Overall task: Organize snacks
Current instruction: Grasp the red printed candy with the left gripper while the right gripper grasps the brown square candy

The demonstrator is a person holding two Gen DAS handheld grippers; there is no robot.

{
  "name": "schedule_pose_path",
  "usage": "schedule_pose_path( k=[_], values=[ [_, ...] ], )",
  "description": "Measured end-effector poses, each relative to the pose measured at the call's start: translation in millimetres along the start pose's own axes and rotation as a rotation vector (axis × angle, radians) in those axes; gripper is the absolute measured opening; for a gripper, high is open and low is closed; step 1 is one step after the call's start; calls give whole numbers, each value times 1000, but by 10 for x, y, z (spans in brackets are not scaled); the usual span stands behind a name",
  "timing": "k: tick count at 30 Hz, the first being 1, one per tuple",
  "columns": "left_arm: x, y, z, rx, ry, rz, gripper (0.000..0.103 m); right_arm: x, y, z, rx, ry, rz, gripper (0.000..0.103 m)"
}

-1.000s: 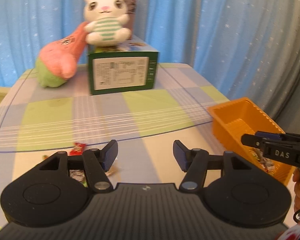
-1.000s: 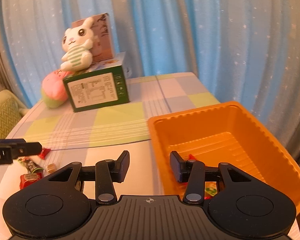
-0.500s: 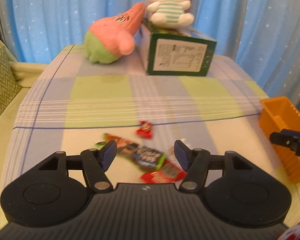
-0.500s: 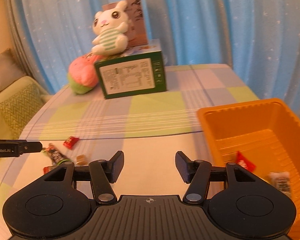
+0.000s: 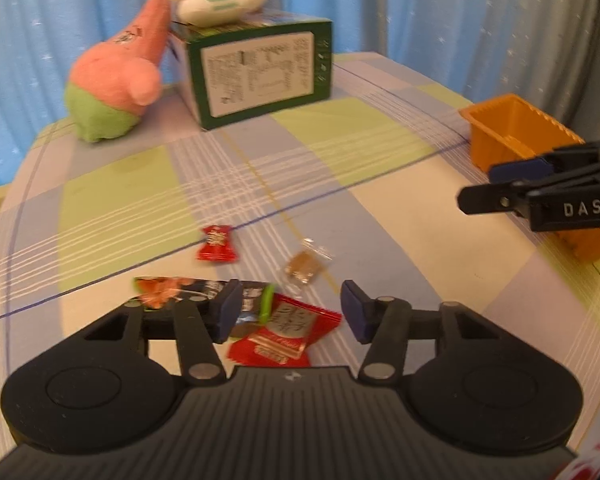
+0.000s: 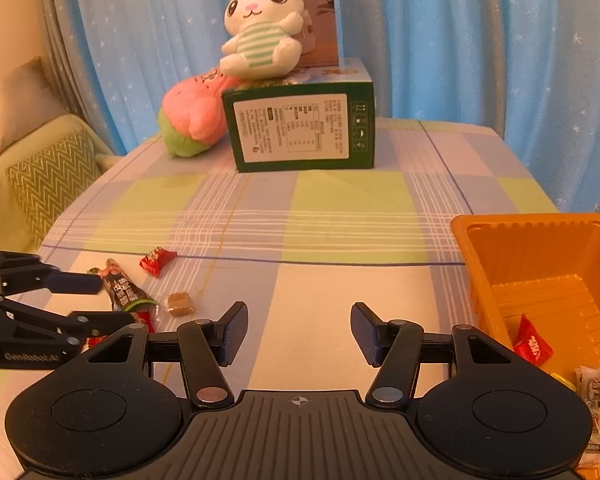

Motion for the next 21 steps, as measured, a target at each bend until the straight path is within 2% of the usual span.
schedule_pose_path(
  k=[9, 14, 18, 21],
  values=[
    [-44, -126, 170, -103, -10, -18, 34, 47, -75, 13, -16, -12, -16, 57],
    [-89, -165, 208, -124, 14, -27, 33, 37, -113, 19, -24, -6, -19, 57],
    [-39, -180, 229, -134, 10, -19, 24, 26, -127, 21, -28, -6, -22, 57],
    [25, -123, 199, -129, -2, -10, 22, 12, -129, 23, -29, -9, -30, 57]
  ],
)
Point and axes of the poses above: each gripper's, at about its wrist camera, not at the fingertips, and y roughly against the way its jaws point, x to its right, z to its underside, the point moved 7 cm from there along -y, roughly the way its jaws point, and after that the axes turned 9 degrees about y, right-handed, at the moved point
